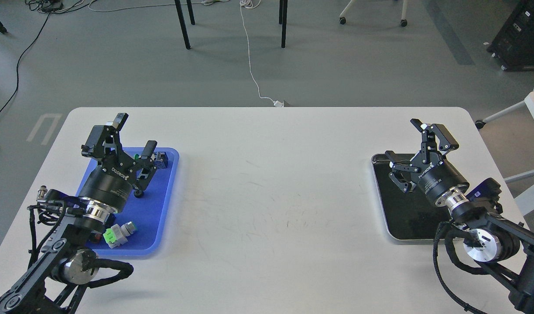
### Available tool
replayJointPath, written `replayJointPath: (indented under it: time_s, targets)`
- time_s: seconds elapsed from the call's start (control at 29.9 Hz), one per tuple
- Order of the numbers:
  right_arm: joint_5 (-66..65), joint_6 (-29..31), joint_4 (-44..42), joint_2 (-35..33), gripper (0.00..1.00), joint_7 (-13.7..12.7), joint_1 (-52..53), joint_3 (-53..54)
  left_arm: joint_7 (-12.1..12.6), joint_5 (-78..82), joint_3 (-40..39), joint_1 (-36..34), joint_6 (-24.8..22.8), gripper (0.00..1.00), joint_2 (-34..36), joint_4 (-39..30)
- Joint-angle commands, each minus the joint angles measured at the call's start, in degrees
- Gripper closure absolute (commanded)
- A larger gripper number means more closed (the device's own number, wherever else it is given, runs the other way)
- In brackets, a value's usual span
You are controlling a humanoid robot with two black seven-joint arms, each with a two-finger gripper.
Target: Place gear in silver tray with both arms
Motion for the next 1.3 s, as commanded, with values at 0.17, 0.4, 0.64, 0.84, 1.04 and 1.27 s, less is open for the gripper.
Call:
replayJointPath:
  time_s: [0.17, 0.4, 0.64, 0.84, 1.04, 1.27]
  targets:
    - [-0.08, 0.0, -0.01, -0.63, 0.01, 0.0, 0.09, 0.2, -0.03, 0.0, 0.07, -0.1, -0.29, 0.02, 0.0, 0.01]
    - [-0.16, 0.0, -0.71, -1.07, 0.01, 0.0, 0.0, 1.17, 0.05, -4.31, 0.69, -1.24, -2.31, 0.02, 0.35, 0.54]
    - [-0.16, 0.0, -3.09, -0.46, 0.01, 0.0, 0.17, 1.08, 0.32, -4.48, 0.69, -2.04, -2.67, 0.02, 0.53, 0.71]
    - [-0.16, 0.0, -2.83, -0.28, 0.01, 0.0, 0.17, 1.26, 0.67, -4.31, 0.78, -1.95, -2.58, 0.02, 1.14, 0.89]
    - [-0.16, -0.09, -2.56, -0.28, 0.01, 0.0, -0.44, 1.08, -0.21, -4.4, 0.78, -1.69, -2.4, 0.02, 0.79, 0.8]
    - [-0.08, 0.0, -2.12, -1.07, 0.01, 0.0, -1.14, 1.43, -0.56, -4.22, 0.78, -1.33, -3.11, 0.02, 1.32, -0.52]
